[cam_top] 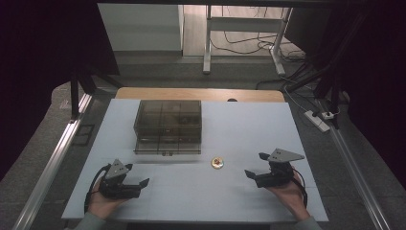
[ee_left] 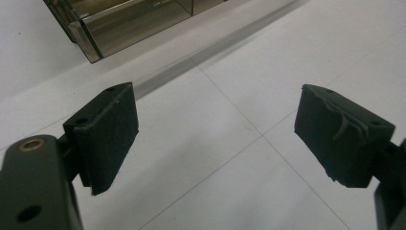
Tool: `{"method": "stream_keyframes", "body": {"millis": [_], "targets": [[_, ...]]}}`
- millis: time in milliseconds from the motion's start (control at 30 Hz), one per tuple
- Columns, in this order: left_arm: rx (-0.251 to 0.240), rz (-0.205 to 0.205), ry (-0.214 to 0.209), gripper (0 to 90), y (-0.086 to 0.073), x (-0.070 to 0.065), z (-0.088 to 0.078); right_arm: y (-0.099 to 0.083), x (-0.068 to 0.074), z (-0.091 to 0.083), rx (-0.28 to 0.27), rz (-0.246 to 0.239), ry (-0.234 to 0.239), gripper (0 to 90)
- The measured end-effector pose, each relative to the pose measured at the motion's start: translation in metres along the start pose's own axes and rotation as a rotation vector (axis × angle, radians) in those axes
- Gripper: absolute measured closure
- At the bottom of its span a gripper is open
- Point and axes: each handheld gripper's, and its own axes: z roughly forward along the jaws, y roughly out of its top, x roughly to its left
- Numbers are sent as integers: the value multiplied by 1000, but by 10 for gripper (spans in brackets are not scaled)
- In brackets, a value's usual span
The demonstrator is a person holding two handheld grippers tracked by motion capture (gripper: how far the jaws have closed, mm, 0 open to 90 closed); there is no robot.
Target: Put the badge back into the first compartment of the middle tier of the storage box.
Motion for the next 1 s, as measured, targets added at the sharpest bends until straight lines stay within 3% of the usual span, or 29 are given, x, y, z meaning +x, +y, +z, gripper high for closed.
{"method": "stream_keyframes", "body": {"millis": [633, 1000], "targets": [[7, -5, 2, 151, 0, 0, 1, 15, 10, 15, 5, -20, 36, 112], [11, -3, 1, 151, 1, -1, 2, 22, 14, 27, 34, -46, 48, 113]]}}
